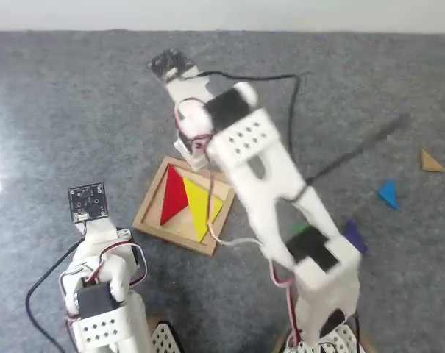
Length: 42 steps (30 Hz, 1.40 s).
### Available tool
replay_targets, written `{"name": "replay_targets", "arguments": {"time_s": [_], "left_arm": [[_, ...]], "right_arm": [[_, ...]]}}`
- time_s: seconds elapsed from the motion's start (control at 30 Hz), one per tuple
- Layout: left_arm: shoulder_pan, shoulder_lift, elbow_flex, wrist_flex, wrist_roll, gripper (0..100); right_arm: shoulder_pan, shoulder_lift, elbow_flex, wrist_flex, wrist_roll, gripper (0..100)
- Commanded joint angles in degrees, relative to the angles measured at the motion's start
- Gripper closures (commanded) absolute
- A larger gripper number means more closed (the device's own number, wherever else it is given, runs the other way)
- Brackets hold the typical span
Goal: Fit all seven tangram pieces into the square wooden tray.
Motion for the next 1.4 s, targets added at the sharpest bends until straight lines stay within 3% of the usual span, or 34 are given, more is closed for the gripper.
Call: {"name": "replay_targets", "arguments": {"time_s": [0.0,0.27,0.5,0.77,1.0,1.2,1.37], "left_arm": [[-0.18,-0.97,-0.40,0.44,-0.26,99],[-0.26,-0.97,-0.40,0.44,-0.26,99],[-0.26,-0.97,-0.40,0.44,-0.26,99],[-0.18,-0.97,-0.40,0.44,-0.26,99],[-0.09,-0.97,-0.40,0.44,-0.26,99],[-0.09,-0.97,-0.40,0.44,-0.26,99],[-0.09,-0.97,-0.40,0.44,-0.26,99]], "right_arm": [[-0.04,-8.04,0.26,2.42,1.05,99.1],[-2.95,-5.41,22.15,-9.80,5.45,98.5],[-3.82,-2.15,27.16,-18.33,8.09,83.8],[-6.64,15.78,13.80,-22.64,-4.75,77.5],[-7.16,24.40,-3.08,-13.76,-1.58,74.9],[-7.34,31.34,-8.70,-13.32,-1.41,75.4],[-7.34,35.12,-14.95,-10.86,-1.41,92.8]]}}
